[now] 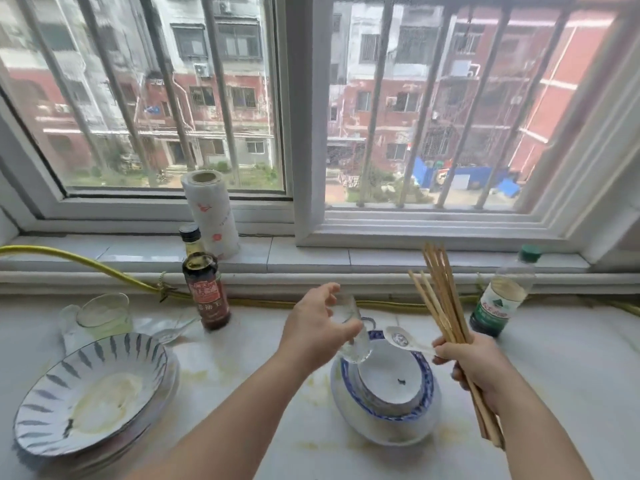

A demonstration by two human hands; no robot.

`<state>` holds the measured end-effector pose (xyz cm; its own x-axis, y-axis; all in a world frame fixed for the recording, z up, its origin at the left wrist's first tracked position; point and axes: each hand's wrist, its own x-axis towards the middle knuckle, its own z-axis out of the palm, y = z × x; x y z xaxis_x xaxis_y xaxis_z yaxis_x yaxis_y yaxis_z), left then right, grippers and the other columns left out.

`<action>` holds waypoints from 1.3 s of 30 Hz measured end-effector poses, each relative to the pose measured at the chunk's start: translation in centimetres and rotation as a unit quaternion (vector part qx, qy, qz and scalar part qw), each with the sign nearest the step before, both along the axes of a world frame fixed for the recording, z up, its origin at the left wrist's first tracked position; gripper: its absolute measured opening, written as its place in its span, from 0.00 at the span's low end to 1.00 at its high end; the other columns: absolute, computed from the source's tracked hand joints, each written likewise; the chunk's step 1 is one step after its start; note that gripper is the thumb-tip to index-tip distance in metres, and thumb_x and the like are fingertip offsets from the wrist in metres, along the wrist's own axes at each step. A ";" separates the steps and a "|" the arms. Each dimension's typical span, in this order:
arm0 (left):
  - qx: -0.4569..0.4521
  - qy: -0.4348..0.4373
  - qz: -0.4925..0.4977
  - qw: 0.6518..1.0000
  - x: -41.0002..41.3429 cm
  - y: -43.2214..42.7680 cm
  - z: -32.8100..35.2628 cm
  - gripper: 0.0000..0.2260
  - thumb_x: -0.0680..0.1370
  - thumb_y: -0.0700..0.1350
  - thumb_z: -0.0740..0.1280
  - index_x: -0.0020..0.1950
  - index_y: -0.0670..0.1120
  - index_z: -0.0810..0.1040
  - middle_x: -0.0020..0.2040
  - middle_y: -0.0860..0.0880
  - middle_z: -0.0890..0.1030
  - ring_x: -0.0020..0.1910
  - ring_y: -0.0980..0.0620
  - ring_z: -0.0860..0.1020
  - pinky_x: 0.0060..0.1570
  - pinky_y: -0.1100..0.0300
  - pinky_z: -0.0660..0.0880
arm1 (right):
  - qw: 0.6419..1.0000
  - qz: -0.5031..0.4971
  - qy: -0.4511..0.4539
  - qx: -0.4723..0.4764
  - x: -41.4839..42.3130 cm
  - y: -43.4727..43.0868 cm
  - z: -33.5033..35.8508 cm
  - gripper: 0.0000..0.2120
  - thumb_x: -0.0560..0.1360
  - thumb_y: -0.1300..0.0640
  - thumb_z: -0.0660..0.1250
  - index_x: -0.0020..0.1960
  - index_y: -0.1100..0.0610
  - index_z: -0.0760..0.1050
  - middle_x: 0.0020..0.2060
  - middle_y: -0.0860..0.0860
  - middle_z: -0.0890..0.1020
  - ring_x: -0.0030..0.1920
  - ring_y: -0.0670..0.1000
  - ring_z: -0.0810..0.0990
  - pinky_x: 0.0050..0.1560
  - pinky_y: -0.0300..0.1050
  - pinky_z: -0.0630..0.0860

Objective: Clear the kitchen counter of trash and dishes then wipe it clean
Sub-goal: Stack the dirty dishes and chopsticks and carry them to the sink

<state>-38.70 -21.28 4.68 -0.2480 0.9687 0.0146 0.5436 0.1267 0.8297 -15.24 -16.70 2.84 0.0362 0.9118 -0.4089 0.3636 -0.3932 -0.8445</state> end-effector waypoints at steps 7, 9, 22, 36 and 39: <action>-0.061 0.065 -0.055 0.994 6.2 1.3 -3.0 0.35 0.69 0.54 0.73 0.72 0.56 0.62 0.63 0.54 0.75 0.59 0.52 0.76 0.58 0.57 0.74 | 0.997 -0.016 0.053 0.059 1.8 0.7 1.6 0.04 0.72 0.67 0.67 0.46 0.61 0.78 0.34 0.57 0.82 0.26 0.50 0.70 0.27 0.42 0.66; -0.073 0.079 -0.051 0.993 7.0 1.4 -3.9 0.36 0.69 0.53 0.73 0.73 0.57 0.59 0.66 0.53 0.74 0.63 0.51 0.74 0.60 0.58 0.72 | 0.995 0.008 0.070 0.072 2.1 0.7 2.8 0.04 0.72 0.67 0.67 0.46 0.62 0.78 0.35 0.58 0.82 0.25 0.49 0.71 0.27 0.42 0.67; -0.101 0.066 0.026 0.992 9.4 1.2 -6.2 0.57 0.65 0.53 0.79 0.76 0.61 0.36 0.66 0.51 0.73 0.63 0.48 0.74 0.58 0.56 0.73 | 0.963 0.249 -0.090 0.039 1.7 2.1 5.3 0.05 0.70 0.63 0.66 0.45 0.58 0.79 0.32 0.54 0.82 0.28 0.49 0.74 0.27 0.39 0.68; 0.009 0.018 0.003 1.000 0.9 -0.3 -5.2 0.16 0.70 0.55 0.73 0.56 0.54 0.78 0.48 0.57 0.80 0.47 0.62 0.77 0.48 0.68 0.73 | 0.924 0.296 -0.240 0.037 -3.2 3.0 3.3 0.03 0.70 0.60 0.67 0.44 0.56 0.77 0.38 0.55 0.82 0.36 0.50 0.80 0.37 0.41 0.81; 0.050 -0.004 0.086 0.995 -5.8 -1.3 -4.7 0.13 0.70 0.58 0.69 0.33 0.50 0.78 0.29 0.56 0.78 0.30 0.60 0.74 0.34 0.63 0.70 | 0.931 0.265 -0.251 0.012 -3.8 2.7 2.8 0.05 0.71 0.58 0.69 0.45 0.57 0.77 0.38 0.55 0.82 0.34 0.50 0.79 0.37 0.43 0.80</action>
